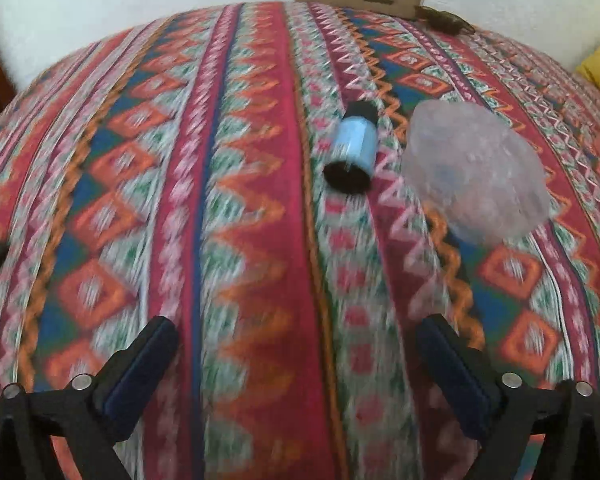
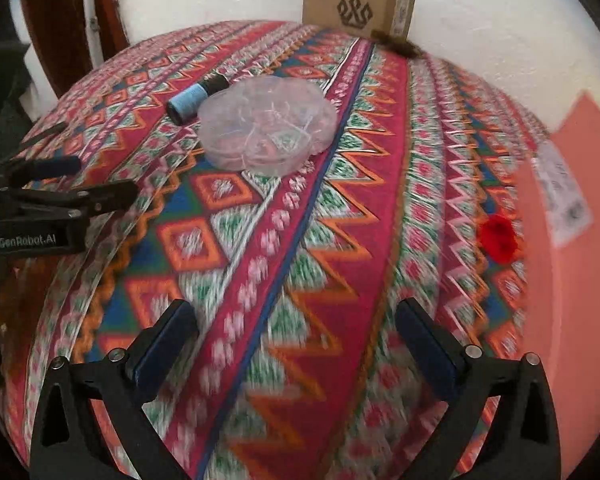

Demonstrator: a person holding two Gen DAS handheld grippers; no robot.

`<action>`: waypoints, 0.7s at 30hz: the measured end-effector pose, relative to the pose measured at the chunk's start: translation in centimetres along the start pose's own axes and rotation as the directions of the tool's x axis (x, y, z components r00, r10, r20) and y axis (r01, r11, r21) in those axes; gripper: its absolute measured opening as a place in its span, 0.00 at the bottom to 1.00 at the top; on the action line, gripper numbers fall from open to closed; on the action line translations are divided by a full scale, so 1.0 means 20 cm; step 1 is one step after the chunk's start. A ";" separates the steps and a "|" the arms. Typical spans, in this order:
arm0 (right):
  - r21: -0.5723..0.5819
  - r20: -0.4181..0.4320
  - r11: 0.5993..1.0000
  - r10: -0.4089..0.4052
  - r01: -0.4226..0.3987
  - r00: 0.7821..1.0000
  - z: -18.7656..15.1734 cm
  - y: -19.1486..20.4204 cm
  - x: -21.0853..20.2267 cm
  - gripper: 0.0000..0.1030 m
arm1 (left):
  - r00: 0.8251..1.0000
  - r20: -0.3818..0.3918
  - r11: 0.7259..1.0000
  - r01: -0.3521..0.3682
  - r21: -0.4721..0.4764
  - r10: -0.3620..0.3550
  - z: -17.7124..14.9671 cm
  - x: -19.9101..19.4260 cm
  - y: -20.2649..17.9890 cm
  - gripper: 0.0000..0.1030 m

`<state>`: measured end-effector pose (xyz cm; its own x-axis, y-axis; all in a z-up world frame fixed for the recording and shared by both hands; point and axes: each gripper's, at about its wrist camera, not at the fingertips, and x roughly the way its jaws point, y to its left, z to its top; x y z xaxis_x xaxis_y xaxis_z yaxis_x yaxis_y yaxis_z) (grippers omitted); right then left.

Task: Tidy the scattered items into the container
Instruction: 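Grasp the clear flower tray with the right tool while the left grasps the blue bottle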

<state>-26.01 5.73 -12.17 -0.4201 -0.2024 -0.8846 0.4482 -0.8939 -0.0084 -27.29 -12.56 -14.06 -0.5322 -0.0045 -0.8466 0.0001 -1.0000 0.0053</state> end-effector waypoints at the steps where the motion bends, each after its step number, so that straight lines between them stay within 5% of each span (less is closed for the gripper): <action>1: 0.002 0.015 1.000 0.003 -0.003 1.000 0.03 -0.01 0.02 1.00 | 1.000 0.006 1.000 -0.006 0.011 0.006 0.04 0.03 0.00 0.99; 12: -0.036 0.114 0.999 -0.010 0.014 0.993 0.48 0.07 0.30 1.00 | 0.997 0.073 0.999 -0.003 0.034 0.000 0.35 0.22 0.01 0.98; 14: -0.009 0.130 1.000 0.002 -0.001 0.991 0.51 0.05 0.32 0.93 | 0.996 0.087 1.000 0.000 0.016 -0.002 0.34 0.20 0.02 0.75; 15: 0.001 0.137 1.000 0.006 -0.007 0.991 0.52 0.03 0.33 0.92 | 0.996 0.094 1.000 0.002 0.007 -0.003 0.33 0.19 0.03 0.43; 16: 0.001 0.140 1.000 0.006 -0.006 0.990 0.52 0.03 0.32 0.91 | 0.995 0.101 1.000 0.004 -0.002 -0.003 0.33 0.18 0.04 0.22; 21: 0.014 0.117 1.000 0.001 -0.003 0.993 0.38 -0.01 0.24 0.91 | 0.994 0.110 0.999 0.011 -0.037 -0.006 0.20 0.08 0.04 0.22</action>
<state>-33.98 1.89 -12.83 -0.5091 -0.2487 -0.8240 0.4381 -0.8989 0.0006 -31.49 -13.27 -13.40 -0.6223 0.0022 -0.7828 0.0258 -0.9994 -0.0233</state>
